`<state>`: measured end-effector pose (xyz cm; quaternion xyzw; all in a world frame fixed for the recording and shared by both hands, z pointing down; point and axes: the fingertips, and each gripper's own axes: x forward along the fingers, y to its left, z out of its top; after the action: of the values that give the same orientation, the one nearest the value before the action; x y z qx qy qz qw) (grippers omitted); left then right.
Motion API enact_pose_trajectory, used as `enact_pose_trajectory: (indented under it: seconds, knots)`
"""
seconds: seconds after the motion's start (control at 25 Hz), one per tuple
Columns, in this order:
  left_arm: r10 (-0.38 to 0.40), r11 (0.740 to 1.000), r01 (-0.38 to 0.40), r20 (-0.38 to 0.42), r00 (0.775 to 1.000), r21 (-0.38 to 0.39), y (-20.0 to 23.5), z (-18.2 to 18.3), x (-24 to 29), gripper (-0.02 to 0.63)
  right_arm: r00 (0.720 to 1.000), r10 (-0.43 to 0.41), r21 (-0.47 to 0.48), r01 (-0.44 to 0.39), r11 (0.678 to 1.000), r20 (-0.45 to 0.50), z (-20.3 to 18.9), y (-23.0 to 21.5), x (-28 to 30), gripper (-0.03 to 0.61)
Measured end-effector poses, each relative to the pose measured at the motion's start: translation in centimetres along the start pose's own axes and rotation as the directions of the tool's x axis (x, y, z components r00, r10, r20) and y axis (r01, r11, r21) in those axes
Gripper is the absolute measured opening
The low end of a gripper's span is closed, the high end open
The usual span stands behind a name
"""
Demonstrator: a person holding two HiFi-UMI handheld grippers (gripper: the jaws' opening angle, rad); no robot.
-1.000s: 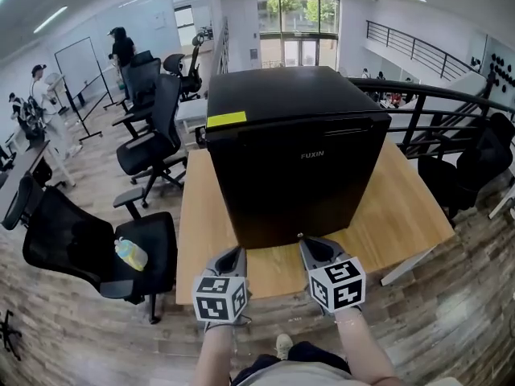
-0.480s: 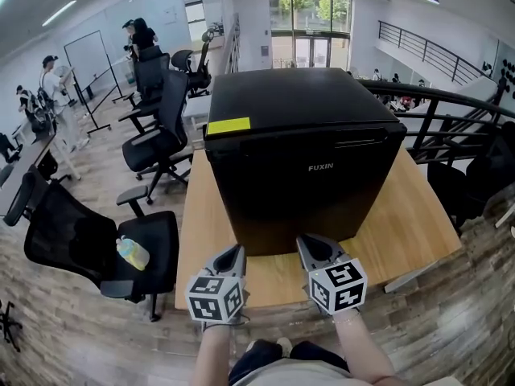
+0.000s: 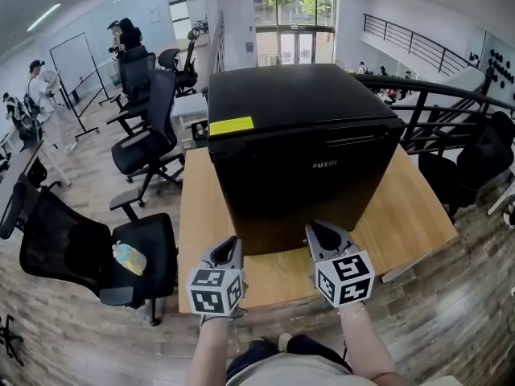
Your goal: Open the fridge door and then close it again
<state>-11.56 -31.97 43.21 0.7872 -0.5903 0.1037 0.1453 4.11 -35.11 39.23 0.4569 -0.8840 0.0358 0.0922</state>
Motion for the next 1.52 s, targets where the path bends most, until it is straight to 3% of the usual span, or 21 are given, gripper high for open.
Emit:
enact_pose_trajectory:
  seconds: [0.16,0.28,0.4,0.52,0.64,0.84,1.16,1.52]
  knots:
    - [-0.01,1.0,0.01,-0.001,1.0,0.014,0.5,0.5,0.4,0.006,1.0,0.005,-0.071,-0.003,0.997,0.031,1.6,0.3,0.1,-0.002]
    - [-0.004,1.0,0.003,0.004,1.0,0.023,1.1,1.0,0.8,0.008,0.998,0.036,-0.153,-0.028,0.988,0.049,3.0,1.2,0.7,0.034]
    - [-0.014,1.0,0.014,0.008,1.0,0.028,1.6,1.3,1.2,0.013,0.996,0.051,-0.266,-0.029,0.963,0.076,5.0,2.2,1.1,0.048]
    - [-0.021,0.999,0.021,0.006,1.0,0.041,1.9,1.8,1.7,0.074,0.992,0.088,-0.385,-0.048,0.922,0.086,7.0,3.3,1.7,0.089]
    - [-0.024,0.998,0.023,0.018,1.0,0.055,2.4,2.6,2.0,0.109,0.991,0.079,-0.53,-0.007,0.848,0.112,9.3,4.1,2.1,0.12]
    - [-0.05,0.997,0.047,0.035,0.998,0.067,4.3,3.3,2.6,0.166,0.991,0.02,-0.737,0.086,0.67,0.134,11.1,5.9,3.9,0.165]
    - [-0.116,0.991,0.113,0.029,0.993,0.076,3.2,3.2,3.6,0.221,0.99,-0.018,-0.868,0.129,0.479,0.137,12.2,6.3,4.3,0.269]
    - [-0.182,0.98,0.178,0.031,0.983,0.093,3.1,3.6,4.7,0.236,0.996,-0.028,-0.921,0.084,0.381,0.079,12.3,6.3,5.0,0.299]
